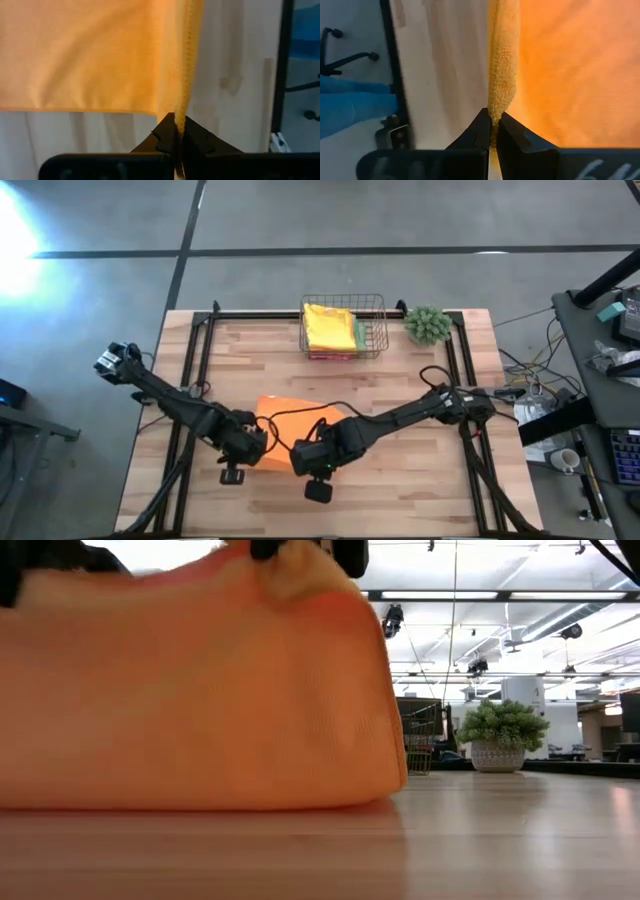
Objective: Fold microfiber towels
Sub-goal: Fold the orange microfiber cloth
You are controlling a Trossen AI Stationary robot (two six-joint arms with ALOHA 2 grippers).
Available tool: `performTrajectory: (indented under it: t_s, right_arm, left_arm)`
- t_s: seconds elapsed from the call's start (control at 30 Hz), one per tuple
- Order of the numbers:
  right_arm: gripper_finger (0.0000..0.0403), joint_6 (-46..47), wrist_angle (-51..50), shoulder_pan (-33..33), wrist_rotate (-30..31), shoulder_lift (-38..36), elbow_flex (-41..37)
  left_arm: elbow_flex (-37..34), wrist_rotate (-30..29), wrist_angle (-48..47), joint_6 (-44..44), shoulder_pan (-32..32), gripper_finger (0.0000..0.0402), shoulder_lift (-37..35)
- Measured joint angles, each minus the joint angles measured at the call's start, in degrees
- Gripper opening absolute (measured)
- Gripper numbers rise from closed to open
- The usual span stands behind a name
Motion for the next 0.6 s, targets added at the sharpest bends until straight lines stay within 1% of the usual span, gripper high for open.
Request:
performTrajectory:
  t_s: [0.17, 0.3, 0.47, 0.6]
  right_arm:
    - [0.0009, -1.96, -2.79, -2.32, 3.36, 0.0, 0.0]
    - [0.0009, -2.69, -6.74, -3.98, 5.67, 0.0, 0.0]
    - [0.0009, -5.67, -7.9, -5.93, 6.24, 0.0, 0.0]
    - [0.0009, -8.28, -8.44, -8.14, 7.25, 0.0, -1.39]
  left_arm:
    - [-0.23, -2.02, -0.33, 3.2, 2.41, 0.0, 0.0]
    - [-0.23, -4.66, -0.59, 6.87, 6.13, 0.0, 0.0]
    - [-0.4, -10.09, -1.84, 11.88, 10.87, 0.0, 0.0]
    - [-0.9, -11.1, -1.22, 17.49, 14.48, 0.0, 0.0]
